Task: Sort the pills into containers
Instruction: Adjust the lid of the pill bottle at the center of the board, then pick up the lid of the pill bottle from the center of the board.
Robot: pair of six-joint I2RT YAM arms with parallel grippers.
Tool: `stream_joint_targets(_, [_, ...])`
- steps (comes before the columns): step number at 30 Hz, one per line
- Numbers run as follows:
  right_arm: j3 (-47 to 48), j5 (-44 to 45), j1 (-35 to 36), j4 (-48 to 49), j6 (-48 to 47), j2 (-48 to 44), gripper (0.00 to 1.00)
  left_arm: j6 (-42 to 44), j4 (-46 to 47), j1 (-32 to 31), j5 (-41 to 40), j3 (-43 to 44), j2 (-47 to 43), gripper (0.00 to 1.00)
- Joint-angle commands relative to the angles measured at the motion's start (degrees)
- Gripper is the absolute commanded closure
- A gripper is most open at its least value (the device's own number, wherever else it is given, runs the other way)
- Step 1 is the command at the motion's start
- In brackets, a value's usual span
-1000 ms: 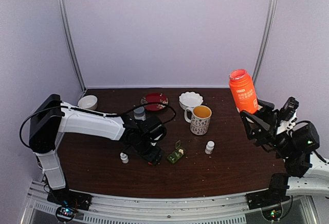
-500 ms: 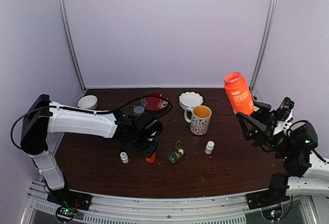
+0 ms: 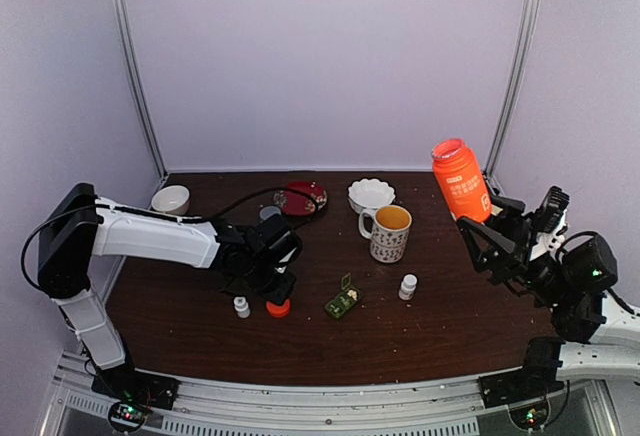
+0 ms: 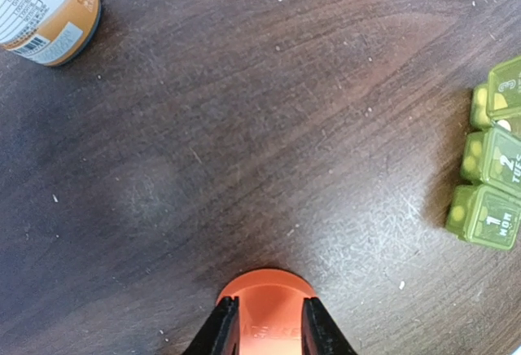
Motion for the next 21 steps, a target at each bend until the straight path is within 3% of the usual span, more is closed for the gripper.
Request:
stream_joint_targets(1, [2.00, 0.18, 0.02, 0.25, 0.32, -0.31, 1.00, -0.19, 1.59, 0.13, 1.47, -0.77, -0.84, 0.65])
stream_joint_targets(6, [2.25, -0.06, 0.02, 0.11, 0.41, 0.22, 1.00, -0.50, -2.31, -0.91, -0.08, -0.38, -1.97, 0.04])
stream_joint_targets(13, [2.09, -0.12, 0.02, 0.73, 0.75, 0.86, 1.00, -0.35, -4.99, -2.10, -1.96, 2.13, 1.75, 0.03])
stream_joint_targets(21, [2.09, 0.13, 0.02, -0.04, 0.95, 0.26, 1.00, -0.58, -5.87, -2.37, -3.24, 4.09, 4.74, 0.18])
